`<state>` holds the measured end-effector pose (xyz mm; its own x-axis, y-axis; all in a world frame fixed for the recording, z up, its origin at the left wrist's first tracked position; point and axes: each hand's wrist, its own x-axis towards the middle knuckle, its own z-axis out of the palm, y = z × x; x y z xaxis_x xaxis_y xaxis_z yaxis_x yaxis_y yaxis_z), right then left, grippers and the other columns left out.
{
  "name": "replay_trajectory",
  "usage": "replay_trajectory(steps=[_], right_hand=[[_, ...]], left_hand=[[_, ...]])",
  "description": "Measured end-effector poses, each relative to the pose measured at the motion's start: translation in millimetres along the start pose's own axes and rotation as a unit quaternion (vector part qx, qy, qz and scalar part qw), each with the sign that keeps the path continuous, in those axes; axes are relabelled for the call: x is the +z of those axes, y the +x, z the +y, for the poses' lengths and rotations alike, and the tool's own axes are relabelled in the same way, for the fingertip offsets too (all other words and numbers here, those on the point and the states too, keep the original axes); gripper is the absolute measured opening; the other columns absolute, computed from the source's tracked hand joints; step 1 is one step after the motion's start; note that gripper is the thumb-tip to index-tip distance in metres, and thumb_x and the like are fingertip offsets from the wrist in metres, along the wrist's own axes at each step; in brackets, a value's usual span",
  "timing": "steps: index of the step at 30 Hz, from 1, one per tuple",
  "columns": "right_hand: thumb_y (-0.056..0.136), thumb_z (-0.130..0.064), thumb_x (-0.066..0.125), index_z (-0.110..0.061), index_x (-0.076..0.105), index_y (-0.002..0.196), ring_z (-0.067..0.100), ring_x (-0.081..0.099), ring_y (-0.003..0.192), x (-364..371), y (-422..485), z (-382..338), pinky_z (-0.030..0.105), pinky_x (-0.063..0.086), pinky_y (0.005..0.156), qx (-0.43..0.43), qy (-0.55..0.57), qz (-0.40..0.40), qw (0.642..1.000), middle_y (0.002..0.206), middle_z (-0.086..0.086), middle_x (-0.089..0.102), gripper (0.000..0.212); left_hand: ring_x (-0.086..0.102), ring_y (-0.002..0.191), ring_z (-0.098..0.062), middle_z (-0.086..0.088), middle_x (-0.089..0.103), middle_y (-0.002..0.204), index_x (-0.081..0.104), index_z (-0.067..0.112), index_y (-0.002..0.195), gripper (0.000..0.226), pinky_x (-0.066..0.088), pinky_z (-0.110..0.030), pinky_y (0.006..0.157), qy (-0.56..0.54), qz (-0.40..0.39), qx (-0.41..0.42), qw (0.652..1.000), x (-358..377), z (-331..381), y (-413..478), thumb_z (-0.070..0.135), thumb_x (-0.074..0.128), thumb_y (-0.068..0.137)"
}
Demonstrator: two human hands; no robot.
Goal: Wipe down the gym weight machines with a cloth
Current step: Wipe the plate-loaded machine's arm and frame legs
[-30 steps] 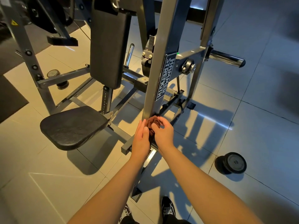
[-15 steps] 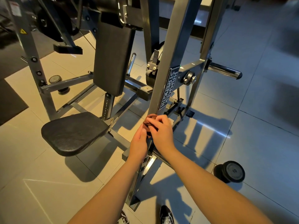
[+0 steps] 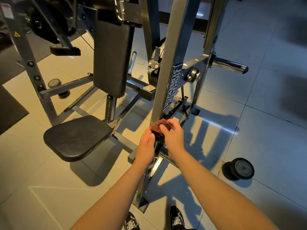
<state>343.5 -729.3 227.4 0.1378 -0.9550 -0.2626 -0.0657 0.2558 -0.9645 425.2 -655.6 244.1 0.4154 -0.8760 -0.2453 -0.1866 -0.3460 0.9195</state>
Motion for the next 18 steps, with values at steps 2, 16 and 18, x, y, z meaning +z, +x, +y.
replay_trajectory(steps=[2,16,18], right_hand=[[0.094,-0.011,0.066,-0.023,0.067,0.110,0.018,0.065,0.104,1,-6,20,0.040,0.057,0.094,0.047,-0.021,-0.021,0.998,0.106,-0.002,0.069,0.019],[0.084,-0.011,0.076,-0.038,0.061,0.082,0.010,0.062,0.099,18,-8,2,0.028,0.054,0.085,-0.107,-0.046,0.075,0.990,0.101,-0.009,0.062,0.031],[0.083,-0.009,0.076,-0.035,0.064,0.079,0.016,0.067,0.094,19,-13,23,0.037,0.058,0.084,-0.039,-0.033,0.054,0.997,0.097,-0.005,0.067,0.029]], left_hand=[[0.040,0.139,-0.007,0.005,0.045,0.151,0.046,0.033,0.144,0.039,0.031,-0.035,0.120,0.014,-0.004,-0.018,1.000,1,-4,0,0.024,0.028,0.110],[0.052,0.094,0.026,0.027,0.055,0.105,0.048,0.050,0.108,0.037,0.038,0.003,0.076,-0.007,-0.012,-0.002,1.000,-13,11,-5,0.018,0.027,0.111],[0.055,0.100,0.020,0.022,0.059,0.111,0.051,0.050,0.110,0.040,0.040,-0.001,0.080,-0.002,-0.016,-0.001,1.000,-15,1,-2,0.017,0.029,0.111]])
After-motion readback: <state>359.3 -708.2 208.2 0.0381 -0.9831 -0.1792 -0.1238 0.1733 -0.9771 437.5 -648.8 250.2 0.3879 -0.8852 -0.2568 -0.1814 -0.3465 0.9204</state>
